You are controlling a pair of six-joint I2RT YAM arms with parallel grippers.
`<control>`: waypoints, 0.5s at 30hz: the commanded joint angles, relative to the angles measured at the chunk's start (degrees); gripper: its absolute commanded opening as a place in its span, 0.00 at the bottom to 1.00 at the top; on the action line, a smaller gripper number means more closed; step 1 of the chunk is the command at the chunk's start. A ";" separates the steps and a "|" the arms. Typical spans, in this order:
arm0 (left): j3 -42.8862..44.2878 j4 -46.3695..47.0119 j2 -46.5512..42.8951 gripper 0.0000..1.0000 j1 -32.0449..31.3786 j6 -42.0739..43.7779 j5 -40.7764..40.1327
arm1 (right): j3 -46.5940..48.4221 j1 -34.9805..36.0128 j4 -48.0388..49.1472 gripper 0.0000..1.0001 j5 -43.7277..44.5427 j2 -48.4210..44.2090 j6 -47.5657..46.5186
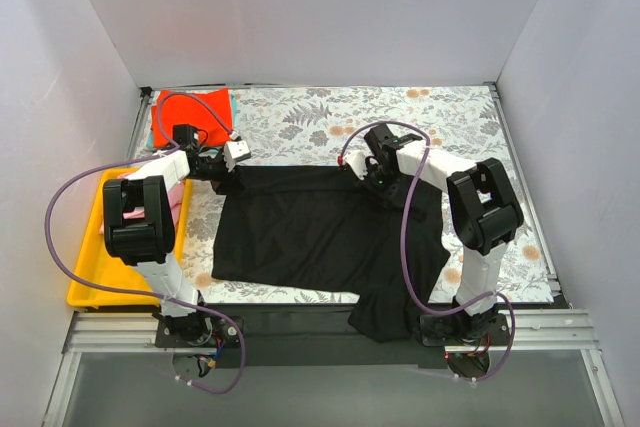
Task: Fold and stack the t-shirts
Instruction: Fold the tshirt
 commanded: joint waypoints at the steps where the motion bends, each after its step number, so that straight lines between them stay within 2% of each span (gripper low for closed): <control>1: 1.17 -0.03 -1.86 0.32 -0.08 1.06 0.57 | -0.03 0.34 1.40 0.42 -0.30 0.68 1.05; 5: 1.08 -0.03 -1.86 0.32 -0.17 1.23 0.30 | -0.55 0.25 1.49 0.36 0.40 1.12 1.14; 8: 1.17 -0.03 -1.86 0.31 -0.08 1.23 0.39 | -0.99 0.25 1.67 0.22 1.02 1.12 1.14; 9: 1.17 -0.03 -1.95 0.32 -0.17 1.23 0.39 | -0.99 0.25 1.49 0.14 1.10 0.60 1.23; 12: 1.25 0.05 -2.13 0.32 -0.17 1.15 0.30 | -0.55 0.25 1.05 0.01 1.19 -0.98 1.32; 15: 1.52 -0.30 -2.48 0.32 -0.08 0.97 0.22 | 0.59 0.25 -1.49 0.01 0.58 -3.35 1.41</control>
